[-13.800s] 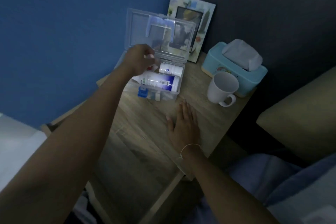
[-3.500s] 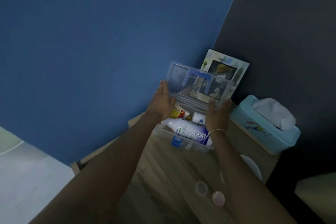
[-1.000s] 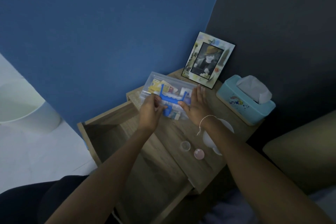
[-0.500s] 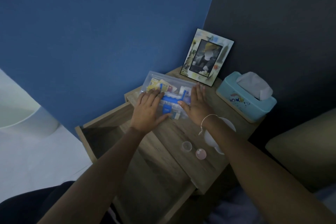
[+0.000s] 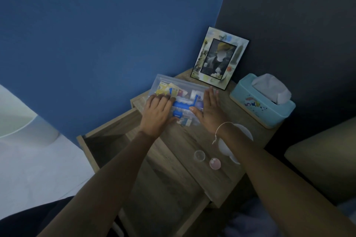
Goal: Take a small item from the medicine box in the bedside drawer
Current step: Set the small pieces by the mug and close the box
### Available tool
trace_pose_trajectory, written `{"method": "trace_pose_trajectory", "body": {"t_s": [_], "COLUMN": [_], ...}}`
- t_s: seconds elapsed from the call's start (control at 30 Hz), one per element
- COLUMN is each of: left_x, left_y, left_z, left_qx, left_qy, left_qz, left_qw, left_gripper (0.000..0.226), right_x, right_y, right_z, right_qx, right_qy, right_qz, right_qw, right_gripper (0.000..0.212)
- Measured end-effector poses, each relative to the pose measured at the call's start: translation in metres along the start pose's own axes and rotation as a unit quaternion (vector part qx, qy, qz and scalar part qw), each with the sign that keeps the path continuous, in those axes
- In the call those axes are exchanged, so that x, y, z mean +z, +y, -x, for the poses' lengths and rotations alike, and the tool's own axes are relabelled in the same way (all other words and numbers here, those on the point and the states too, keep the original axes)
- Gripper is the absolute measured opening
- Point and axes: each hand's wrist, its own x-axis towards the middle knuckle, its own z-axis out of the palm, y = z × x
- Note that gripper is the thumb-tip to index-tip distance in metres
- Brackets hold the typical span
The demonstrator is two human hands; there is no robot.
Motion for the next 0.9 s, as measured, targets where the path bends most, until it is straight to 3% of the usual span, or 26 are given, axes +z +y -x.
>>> {"method": "trace_pose_trajectory", "body": {"t_s": [0.23,0.43,0.5,0.57,0.63,0.73,0.77,0.9], "left_x": [-0.003,-0.014,-0.018,-0.019,-0.02,-0.02,-0.021,-0.031], "left_y": [0.003,0.004,0.002,-0.003,-0.006,-0.01,-0.012,-0.022], "left_z": [0.001,0.002,0.004,0.002,-0.006,-0.027,-0.032,-0.033], "left_qx": [-0.022,-0.085,-0.127,-0.221,-0.342,-0.464,-0.476,-0.463], "left_qy": [-0.02,-0.079,-0.067,-0.051,-0.079,-0.127,-0.138,-0.148], "left_qz": [-0.001,0.167,0.197,0.249,0.345,0.471,0.483,0.463], "left_qw": [1.0,0.979,0.97,0.942,0.87,0.739,0.722,0.741], "left_gripper": [0.062,0.073,0.068,0.061,0.061,0.066,0.065,0.045], "right_x": [-0.001,-0.007,-0.009,-0.011,-0.014,-0.015,-0.014,-0.012], "right_y": [-0.001,-0.002,-0.006,-0.013,-0.02,-0.023,-0.024,-0.033], "right_z": [0.0,0.002,0.001,-0.002,-0.01,-0.022,-0.023,-0.014], "right_qx": [0.001,0.01,0.019,0.073,0.16,0.293,0.318,0.307], "right_qy": [-0.005,-0.021,-0.004,0.088,0.179,0.155,0.138,0.12], "right_qz": [0.004,-0.017,-0.097,-0.255,-0.348,-0.401,-0.411,-0.418], "right_qw": [1.0,1.0,0.995,0.96,0.906,0.854,0.843,0.846], "right_gripper": [0.089,0.087,0.083,0.069,0.062,0.068,0.066,0.048]}}
